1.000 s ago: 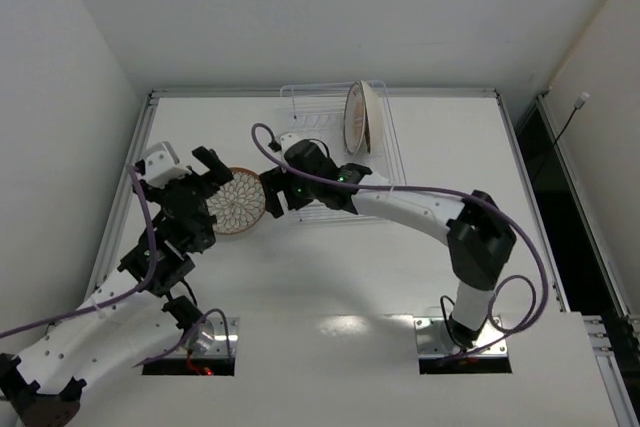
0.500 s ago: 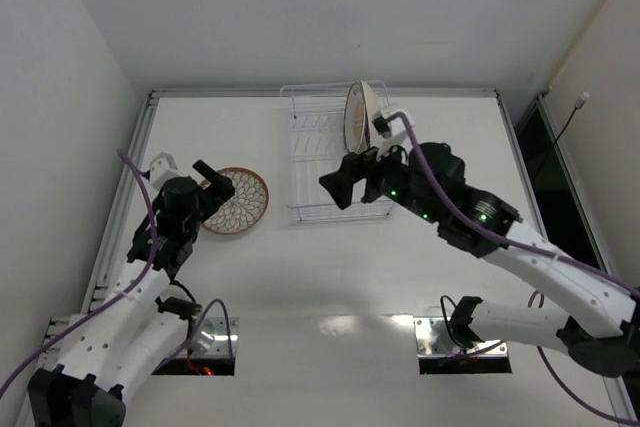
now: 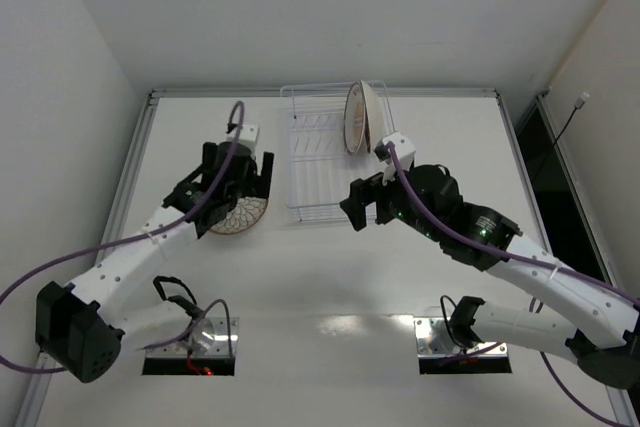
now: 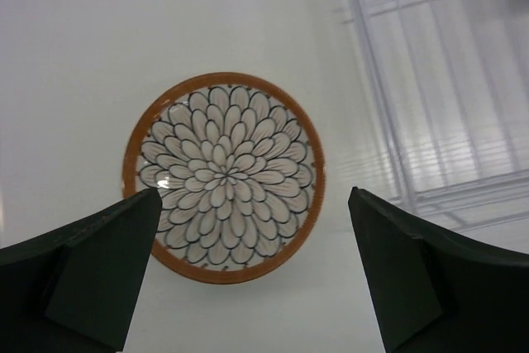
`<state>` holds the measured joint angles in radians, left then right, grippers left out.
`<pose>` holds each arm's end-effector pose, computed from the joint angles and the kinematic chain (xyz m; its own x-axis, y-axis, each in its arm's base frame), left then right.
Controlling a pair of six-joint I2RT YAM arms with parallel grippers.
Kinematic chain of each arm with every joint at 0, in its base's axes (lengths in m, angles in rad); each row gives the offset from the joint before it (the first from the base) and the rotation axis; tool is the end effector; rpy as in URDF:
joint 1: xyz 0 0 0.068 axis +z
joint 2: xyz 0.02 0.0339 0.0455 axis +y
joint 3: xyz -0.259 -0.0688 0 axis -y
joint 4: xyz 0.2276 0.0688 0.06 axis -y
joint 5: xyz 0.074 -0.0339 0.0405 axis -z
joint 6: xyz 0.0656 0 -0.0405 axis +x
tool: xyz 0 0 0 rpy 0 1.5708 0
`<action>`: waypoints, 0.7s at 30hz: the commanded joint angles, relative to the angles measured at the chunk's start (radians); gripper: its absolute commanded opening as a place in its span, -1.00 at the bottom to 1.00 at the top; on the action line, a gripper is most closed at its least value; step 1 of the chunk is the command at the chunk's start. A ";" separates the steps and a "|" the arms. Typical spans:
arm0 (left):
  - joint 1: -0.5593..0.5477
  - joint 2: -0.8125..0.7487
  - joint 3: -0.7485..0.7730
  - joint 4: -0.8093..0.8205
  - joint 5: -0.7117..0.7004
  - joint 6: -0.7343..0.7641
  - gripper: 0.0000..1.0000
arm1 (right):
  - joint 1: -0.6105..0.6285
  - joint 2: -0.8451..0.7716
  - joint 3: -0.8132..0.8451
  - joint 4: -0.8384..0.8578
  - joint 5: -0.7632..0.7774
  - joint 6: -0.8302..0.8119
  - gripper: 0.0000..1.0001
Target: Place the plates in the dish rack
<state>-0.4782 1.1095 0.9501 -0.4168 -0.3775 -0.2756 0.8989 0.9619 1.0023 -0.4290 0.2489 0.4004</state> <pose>0.2350 -0.0946 0.2950 -0.5072 -0.0220 -0.8615 0.0159 0.9993 -0.0349 0.1522 0.1654 0.3430 -0.4575 0.0316 -0.8886 -0.4759 0.8355 0.2748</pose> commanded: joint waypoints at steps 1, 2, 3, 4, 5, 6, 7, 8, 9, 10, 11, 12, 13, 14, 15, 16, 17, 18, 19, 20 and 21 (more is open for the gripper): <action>-0.080 0.073 -0.039 -0.027 -0.245 0.213 0.94 | -0.002 -0.023 0.001 0.012 0.029 -0.026 0.84; -0.080 0.087 -0.048 -0.027 -0.245 0.229 0.94 | -0.002 -0.023 0.012 0.001 0.038 -0.038 0.84; -0.089 0.098 -0.048 -0.014 -0.245 0.242 0.84 | -0.002 -0.032 0.012 -0.013 0.038 -0.038 0.84; -0.089 0.110 -0.059 -0.014 -0.226 0.272 0.74 | -0.002 -0.032 0.012 -0.013 0.050 -0.038 0.84; -0.089 0.110 -0.071 -0.002 -0.190 0.291 0.68 | -0.002 -0.043 0.012 -0.025 0.059 -0.049 0.84; -0.089 0.110 -0.071 0.010 -0.178 0.312 0.52 | -0.002 -0.043 0.012 -0.034 0.059 -0.049 0.84; -0.089 0.119 -0.083 0.010 -0.178 0.323 0.49 | -0.002 -0.057 0.012 -0.034 0.069 -0.049 0.84; -0.089 0.119 -0.083 0.019 -0.178 0.332 0.48 | -0.002 -0.074 0.012 -0.034 0.078 -0.049 0.84; -0.089 0.119 -0.109 0.038 -0.158 0.332 0.48 | -0.002 -0.083 -0.001 -0.045 0.078 -0.049 0.86; -0.089 0.107 -0.123 0.048 -0.134 0.352 0.48 | -0.002 -0.098 -0.001 -0.054 0.088 -0.049 0.86; -0.089 0.084 -0.157 0.062 -0.074 0.369 0.48 | -0.002 -0.107 -0.001 -0.054 0.098 -0.058 0.86; -0.089 0.073 -0.175 0.091 -0.046 0.383 0.48 | -0.002 -0.107 -0.001 -0.063 0.098 -0.058 0.86; -0.089 0.064 -0.192 0.107 -0.020 0.403 0.51 | -0.002 -0.124 -0.010 -0.063 0.108 -0.058 0.89; -0.089 0.064 -0.221 0.122 0.027 0.412 0.54 | -0.002 -0.133 -0.010 -0.063 0.121 -0.067 0.91; -0.089 0.075 -0.221 0.122 0.049 0.412 0.54 | -0.002 -0.146 -0.010 -0.063 0.121 -0.067 0.91; -0.089 0.093 -0.221 0.122 0.064 0.423 0.57 | -0.002 -0.146 -0.019 -0.073 0.131 -0.067 0.94; -0.089 0.116 -0.221 0.122 0.096 0.423 0.57 | -0.002 -0.146 -0.019 -0.073 0.144 -0.078 0.94; -0.089 0.142 -0.221 0.098 0.112 0.423 0.57 | -0.002 -0.146 -0.019 -0.085 0.144 -0.078 0.94; -0.100 0.192 -0.211 0.098 0.123 0.432 0.57 | -0.002 -0.146 -0.019 -0.094 0.144 -0.087 0.94; -0.100 0.214 -0.211 0.098 0.136 0.432 0.57 | -0.002 -0.146 -0.019 -0.094 0.154 -0.087 1.00; -0.100 0.233 -0.199 0.089 0.158 0.432 0.57 | -0.002 -0.146 -0.019 -0.105 0.164 -0.097 1.00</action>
<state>-0.5655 1.2881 0.7311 -0.3405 -0.3134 0.1242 0.8989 0.8165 0.9951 -0.5182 0.3691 0.3332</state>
